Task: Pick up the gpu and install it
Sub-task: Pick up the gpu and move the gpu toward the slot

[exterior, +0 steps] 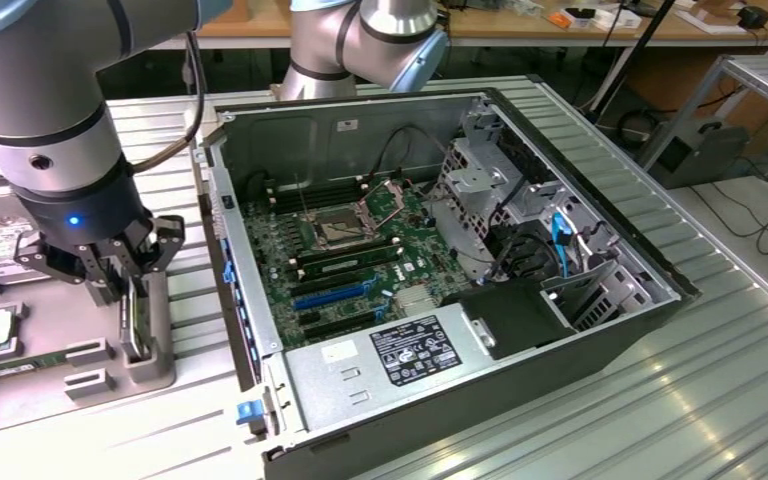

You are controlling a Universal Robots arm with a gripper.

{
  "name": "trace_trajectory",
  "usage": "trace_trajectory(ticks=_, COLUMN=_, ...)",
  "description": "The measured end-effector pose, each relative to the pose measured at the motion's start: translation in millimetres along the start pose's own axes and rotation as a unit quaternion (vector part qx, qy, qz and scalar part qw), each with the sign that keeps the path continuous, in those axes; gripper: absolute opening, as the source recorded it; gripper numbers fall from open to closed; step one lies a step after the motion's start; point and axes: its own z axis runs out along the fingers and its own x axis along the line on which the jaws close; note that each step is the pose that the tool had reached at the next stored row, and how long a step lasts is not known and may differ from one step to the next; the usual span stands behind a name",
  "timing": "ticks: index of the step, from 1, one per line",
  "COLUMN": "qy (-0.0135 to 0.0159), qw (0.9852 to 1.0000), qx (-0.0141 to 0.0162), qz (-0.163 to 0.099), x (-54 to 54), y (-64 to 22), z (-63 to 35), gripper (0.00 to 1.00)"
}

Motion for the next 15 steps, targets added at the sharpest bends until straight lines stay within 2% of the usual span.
trace_trajectory(ticks=7, qy=0.0, qw=1.0, qx=0.0, qz=0.0, x=-0.2, y=0.4, z=-9.6, gripper=0.27)
trace_trajectory(ticks=15, qy=0.0, qw=1.0, qx=0.0, qz=0.0, x=-0.7, y=1.1, z=-26.7, gripper=0.27)
